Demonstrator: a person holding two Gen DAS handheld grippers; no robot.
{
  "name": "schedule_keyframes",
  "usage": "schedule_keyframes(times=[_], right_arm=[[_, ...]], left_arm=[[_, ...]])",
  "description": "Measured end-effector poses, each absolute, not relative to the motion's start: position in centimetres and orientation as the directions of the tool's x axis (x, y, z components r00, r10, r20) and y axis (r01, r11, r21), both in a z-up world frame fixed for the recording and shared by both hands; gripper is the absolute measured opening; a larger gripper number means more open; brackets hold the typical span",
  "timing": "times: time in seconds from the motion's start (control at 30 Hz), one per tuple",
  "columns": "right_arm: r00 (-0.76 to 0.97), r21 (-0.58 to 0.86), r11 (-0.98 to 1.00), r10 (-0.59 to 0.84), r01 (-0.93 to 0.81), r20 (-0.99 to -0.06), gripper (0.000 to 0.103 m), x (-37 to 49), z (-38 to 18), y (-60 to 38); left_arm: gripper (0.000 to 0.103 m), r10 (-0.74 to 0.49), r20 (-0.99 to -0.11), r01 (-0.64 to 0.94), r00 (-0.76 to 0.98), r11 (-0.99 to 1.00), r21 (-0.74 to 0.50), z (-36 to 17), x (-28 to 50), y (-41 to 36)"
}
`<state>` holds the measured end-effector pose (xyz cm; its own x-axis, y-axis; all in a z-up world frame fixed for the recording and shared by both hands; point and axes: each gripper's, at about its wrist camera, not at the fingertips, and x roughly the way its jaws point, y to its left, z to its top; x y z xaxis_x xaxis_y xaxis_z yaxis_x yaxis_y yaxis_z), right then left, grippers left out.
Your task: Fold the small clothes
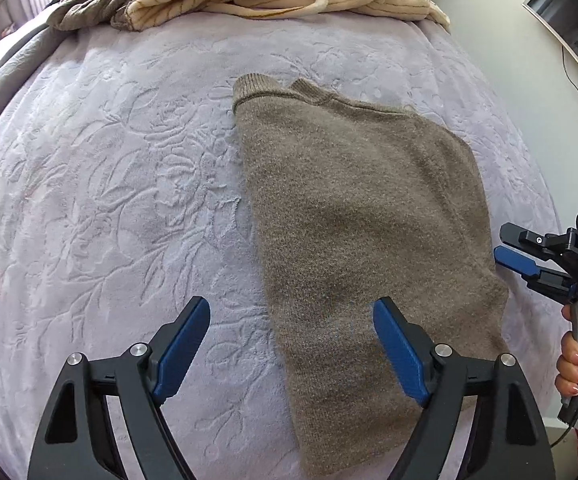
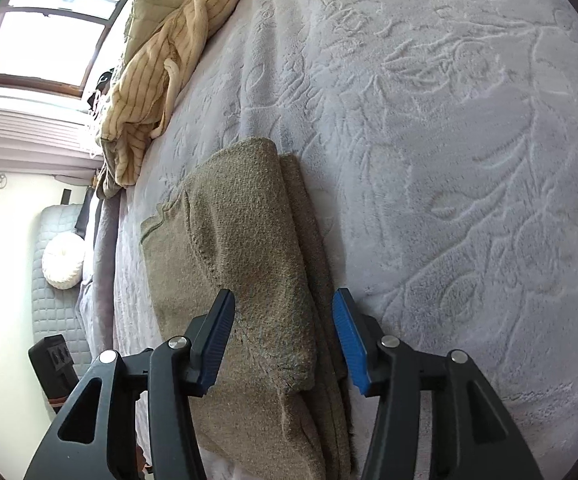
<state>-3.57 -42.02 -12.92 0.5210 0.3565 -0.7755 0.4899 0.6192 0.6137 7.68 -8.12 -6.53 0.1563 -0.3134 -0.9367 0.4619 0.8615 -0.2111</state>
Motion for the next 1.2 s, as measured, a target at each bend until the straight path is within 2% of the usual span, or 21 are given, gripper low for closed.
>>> schedule_keyframes(times=[0.47,0.5,0.53,0.57,0.6,0.83,0.93,1.07,1.2], right_arm=[[0.503,0.603,0.624,0.358,0.497,-0.786,0.058,-4.3,-13.2,-41.7],[0.502,0.601,0.625,0.358,0.497,-0.787,0.063,-4.4,-13.2,-41.7],[0.503,0.603,0.626,0.359,0.495,-0.786,0.073,-4.4,-13.2,-41.7],[0.509,0.608,0.624,0.361,0.491,-0.782,0.076,-4.5,-13.2,-41.7],[0.513,0.613,0.623,0.365,0.485,-0.777,0.079,-4.5,-13.2,-41.7],[0.484,0.600,0.661,0.385,0.450,-0.786,0.079,-3.6,-13.2,-41.4],[0.474,0.608,0.665,0.406,0.434,-0.781,0.079,-3.1,-13.6,-41.4],[0.456,0.639,0.653,0.461,0.407,-0.761,0.079,-2.6,-14.6,-41.7],[0.439,0.658,0.654,0.501,0.372,-0.746,0.079,-1.8,-15.4,-41.8]], left_arm=[[0.085,-0.272,-0.953,0.429,0.137,0.883,-0.190,-7.6,8.2,-7.7],[0.085,-0.275,-0.952,0.425,0.135,0.884,-0.195,-7.7,8.3,-7.6],[0.088,-0.274,-0.953,0.422,0.132,0.885,-0.196,-7.8,8.4,-7.5],[0.103,-0.270,-0.954,0.415,0.130,0.889,-0.196,-7.9,8.4,-7.3],[0.103,-0.273,-0.952,0.406,0.139,0.892,-0.197,-7.9,8.5,-7.1],[0.103,-0.291,-0.950,0.394,0.117,0.891,-0.224,-8.1,9.5,-6.5],[0.103,-0.337,-0.939,0.388,0.069,0.876,-0.286,-8.9,10.6,-6.4],[0.103,-0.425,-0.898,0.327,-0.117,0.837,-0.439,-11.9,11.7,-6.4],[0.103,-0.478,-0.869,0.359,-0.132,0.794,-0.491,-11.8,11.5,-7.7]])
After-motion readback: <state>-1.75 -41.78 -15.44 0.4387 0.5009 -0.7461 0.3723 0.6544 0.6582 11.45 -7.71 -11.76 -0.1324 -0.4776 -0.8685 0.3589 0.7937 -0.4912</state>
